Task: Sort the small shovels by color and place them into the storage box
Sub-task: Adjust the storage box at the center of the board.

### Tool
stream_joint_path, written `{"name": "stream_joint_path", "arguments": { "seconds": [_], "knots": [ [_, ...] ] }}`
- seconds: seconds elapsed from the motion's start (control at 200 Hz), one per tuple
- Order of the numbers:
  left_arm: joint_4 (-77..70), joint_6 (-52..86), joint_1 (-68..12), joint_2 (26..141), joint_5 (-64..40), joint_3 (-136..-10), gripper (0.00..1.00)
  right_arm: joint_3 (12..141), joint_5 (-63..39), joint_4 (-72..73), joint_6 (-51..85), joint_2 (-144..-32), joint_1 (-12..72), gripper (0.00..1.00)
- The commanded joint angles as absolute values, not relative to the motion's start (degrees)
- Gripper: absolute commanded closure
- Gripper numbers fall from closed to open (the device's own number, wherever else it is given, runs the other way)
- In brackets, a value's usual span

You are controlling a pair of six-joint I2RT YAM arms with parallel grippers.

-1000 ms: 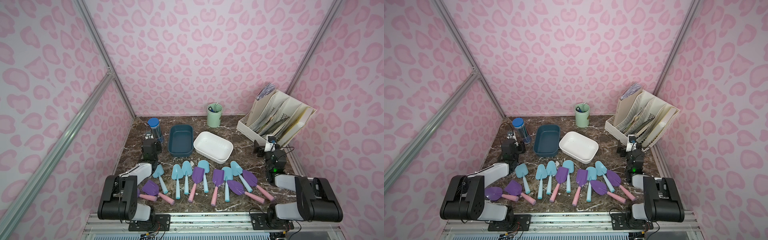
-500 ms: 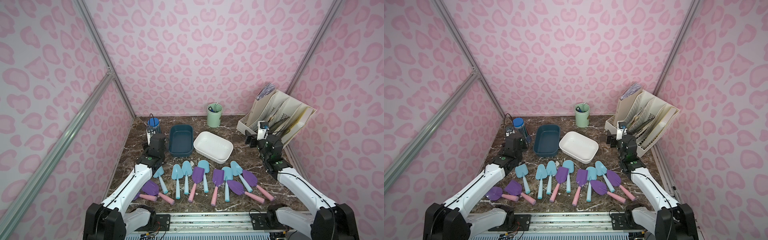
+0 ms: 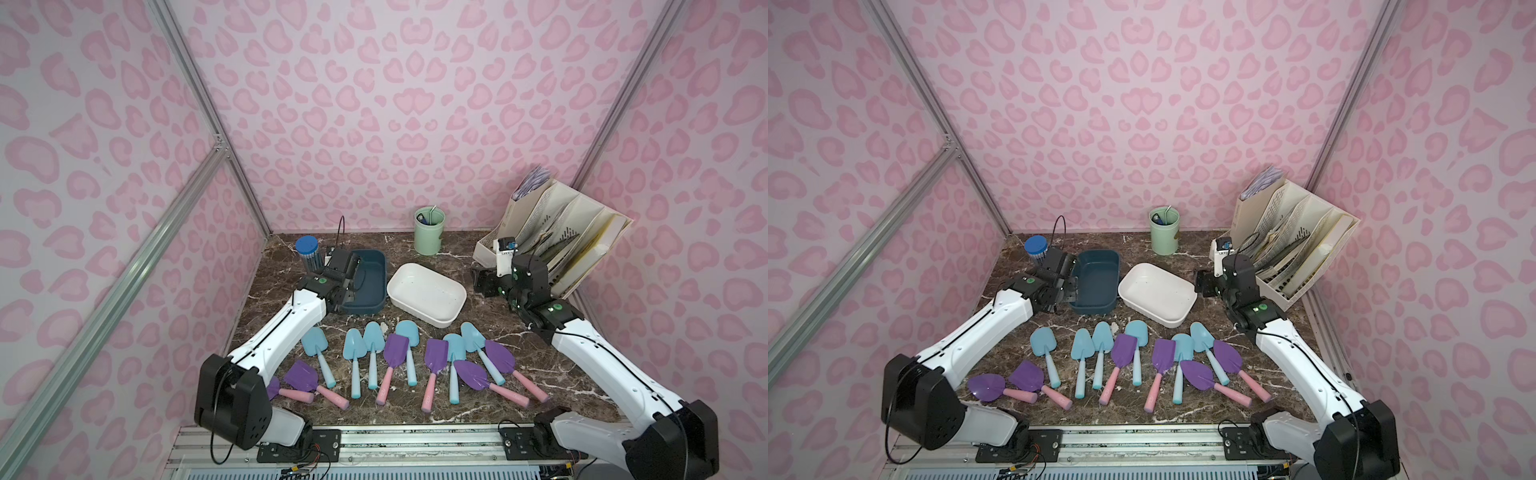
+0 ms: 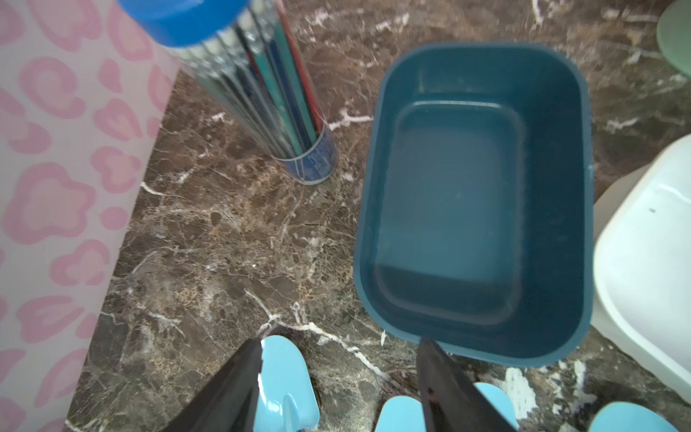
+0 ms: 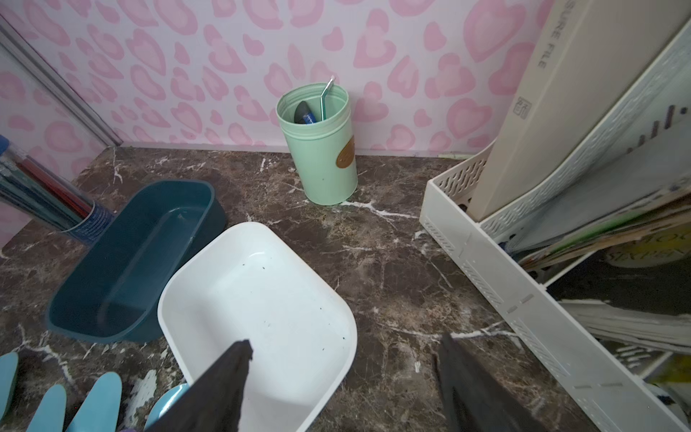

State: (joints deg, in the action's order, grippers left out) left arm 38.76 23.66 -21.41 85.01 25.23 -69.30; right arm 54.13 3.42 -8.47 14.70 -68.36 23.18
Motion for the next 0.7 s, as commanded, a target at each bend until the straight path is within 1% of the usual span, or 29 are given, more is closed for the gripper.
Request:
{"name": "stream_joint_path", "arguments": {
  "seconds": [0.0,0.195,0.435,0.625,0.695],
  "knots": [
    [42.0,22.5,-19.0,88.7,19.4,-71.4,0.30,56.0,0.0,-12.6,13.9,-70.2,23.2,0.18],
    [42.0,21.0,-13.3,96.1,15.2,-74.9,0.31,58.3,-0.8,-13.1,12.4,-74.1,23.1,0.16],
    [39.7,17.6,-11.6,104.9,13.8,-79.2,0.35,64.0,-1.1,-16.6,10.9,-81.6,22.9,0.16],
    [38.5,16.3,-10.7,109.7,13.8,-81.6,0.42,64.3,-1.3,-15.6,11.0,-83.1,22.8,0.17],
    [37.9,15.7,-10.6,111.0,13.1,-82.0,0.47,64.7,-0.9,-15.8,10.8,-83.6,22.6,0.17]
  ]
}}
